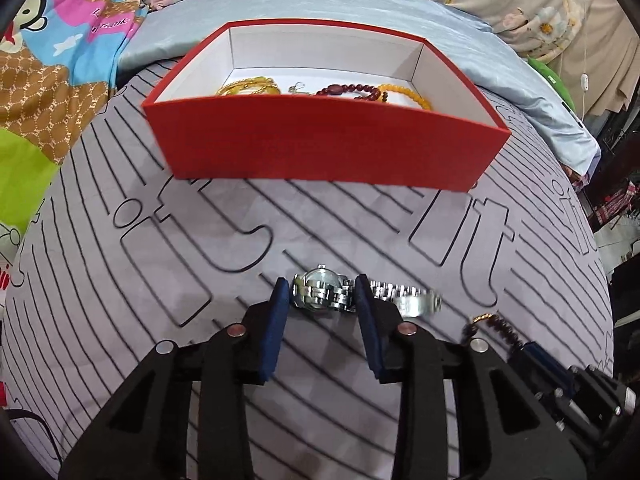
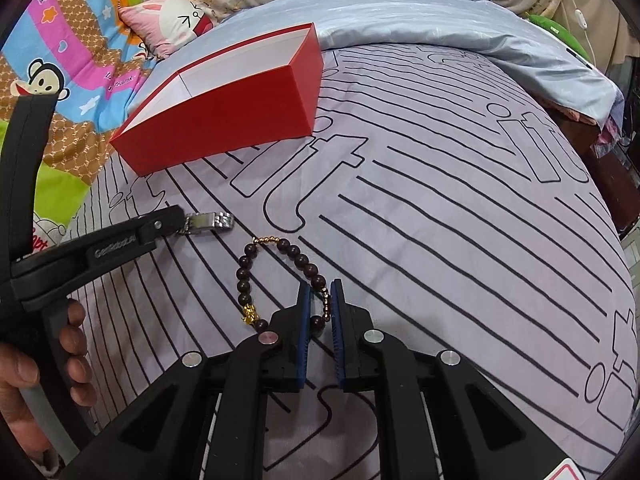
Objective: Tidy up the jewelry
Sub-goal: 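Grasp the silver watch with the left tool while the right tool grasps the dark bead bracelet, then carry the watch and dark bead bracelet into the red box and open both tools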
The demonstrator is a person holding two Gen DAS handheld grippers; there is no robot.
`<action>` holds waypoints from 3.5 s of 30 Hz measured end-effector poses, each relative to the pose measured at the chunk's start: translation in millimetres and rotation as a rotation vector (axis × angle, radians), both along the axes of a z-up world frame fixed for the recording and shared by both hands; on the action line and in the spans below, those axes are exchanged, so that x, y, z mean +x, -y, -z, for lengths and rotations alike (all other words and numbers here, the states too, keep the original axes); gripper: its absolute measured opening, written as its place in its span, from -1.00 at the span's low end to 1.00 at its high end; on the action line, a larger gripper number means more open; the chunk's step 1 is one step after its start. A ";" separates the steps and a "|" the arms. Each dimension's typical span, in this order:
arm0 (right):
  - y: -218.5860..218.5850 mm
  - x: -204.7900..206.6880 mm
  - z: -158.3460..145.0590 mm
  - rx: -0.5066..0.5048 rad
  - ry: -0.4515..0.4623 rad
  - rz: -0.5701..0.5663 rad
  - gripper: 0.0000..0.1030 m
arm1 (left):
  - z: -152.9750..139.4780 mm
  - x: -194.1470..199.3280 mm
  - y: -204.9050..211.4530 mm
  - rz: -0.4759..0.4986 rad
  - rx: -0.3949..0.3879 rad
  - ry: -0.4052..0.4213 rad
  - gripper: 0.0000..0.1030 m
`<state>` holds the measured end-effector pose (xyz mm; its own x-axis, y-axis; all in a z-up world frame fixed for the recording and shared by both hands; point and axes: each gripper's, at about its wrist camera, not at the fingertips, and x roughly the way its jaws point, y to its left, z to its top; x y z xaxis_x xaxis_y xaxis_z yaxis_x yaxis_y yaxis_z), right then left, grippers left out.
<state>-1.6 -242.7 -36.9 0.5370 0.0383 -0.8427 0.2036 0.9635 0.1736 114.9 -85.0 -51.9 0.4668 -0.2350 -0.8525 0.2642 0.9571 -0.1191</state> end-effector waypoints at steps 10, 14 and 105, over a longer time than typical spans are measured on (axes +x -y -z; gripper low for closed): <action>-13.2 0.0 -0.4 0.005 -0.009 -0.025 -0.84 | 0.6 -24.9 -27.9 -0.005 0.006 -0.002 -0.38; -16.0 0.2 -1.0 0.008 -0.010 -0.028 -0.84 | -0.4 -34.0 -29.6 0.009 0.005 -0.003 -0.46; -36.5 12.5 -88.0 0.012 0.179 -0.101 -0.93 | -95.0 -53.1 -47.6 0.107 -0.183 0.075 -0.79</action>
<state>10.9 -206.2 51.1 0.6710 0.1089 -0.7334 0.0710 0.9752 0.2097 61.7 -37.4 43.0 0.4915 -0.4342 -0.7550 0.3781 0.8873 -0.2641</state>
